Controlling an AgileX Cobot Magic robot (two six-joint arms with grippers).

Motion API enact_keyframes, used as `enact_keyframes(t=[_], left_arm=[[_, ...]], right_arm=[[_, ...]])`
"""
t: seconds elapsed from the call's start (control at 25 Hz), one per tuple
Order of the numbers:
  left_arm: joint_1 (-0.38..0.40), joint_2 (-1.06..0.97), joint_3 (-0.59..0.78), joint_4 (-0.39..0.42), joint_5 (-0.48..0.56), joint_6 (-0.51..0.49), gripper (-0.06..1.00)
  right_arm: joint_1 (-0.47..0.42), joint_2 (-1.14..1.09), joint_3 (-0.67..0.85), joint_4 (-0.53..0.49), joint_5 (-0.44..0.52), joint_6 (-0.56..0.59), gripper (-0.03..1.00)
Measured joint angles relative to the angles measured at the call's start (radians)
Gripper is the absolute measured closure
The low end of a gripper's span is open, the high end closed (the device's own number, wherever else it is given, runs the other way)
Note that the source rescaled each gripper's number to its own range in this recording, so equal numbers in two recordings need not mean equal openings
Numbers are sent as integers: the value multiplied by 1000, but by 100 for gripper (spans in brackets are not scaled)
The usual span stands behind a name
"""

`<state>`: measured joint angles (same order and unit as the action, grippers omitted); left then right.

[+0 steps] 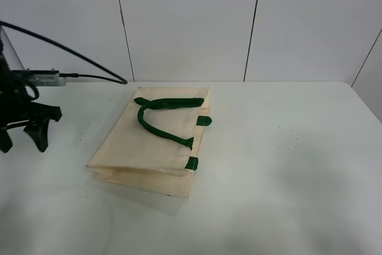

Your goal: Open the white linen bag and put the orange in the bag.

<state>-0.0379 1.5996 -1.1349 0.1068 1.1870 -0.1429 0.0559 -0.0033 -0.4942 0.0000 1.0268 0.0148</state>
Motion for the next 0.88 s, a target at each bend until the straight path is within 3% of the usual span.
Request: enact_keyframes(t=[0.24, 0.48, 0.68, 0.88], left_arm=[[0, -333, 293, 8, -4, 0, 13], [0, -703, 546, -7, -93, 19, 13], [0, -1005, 634, -84, -122, 122, 13], [0, -1248, 641, -88, -127, 143, 13]], right_arm=[[0, 0, 0, 0, 0, 0, -3], [0, 0, 0, 0, 0, 0, -3], [0, 0, 0, 0, 0, 0, -3], [0, 0, 0, 0, 0, 0, -3]])
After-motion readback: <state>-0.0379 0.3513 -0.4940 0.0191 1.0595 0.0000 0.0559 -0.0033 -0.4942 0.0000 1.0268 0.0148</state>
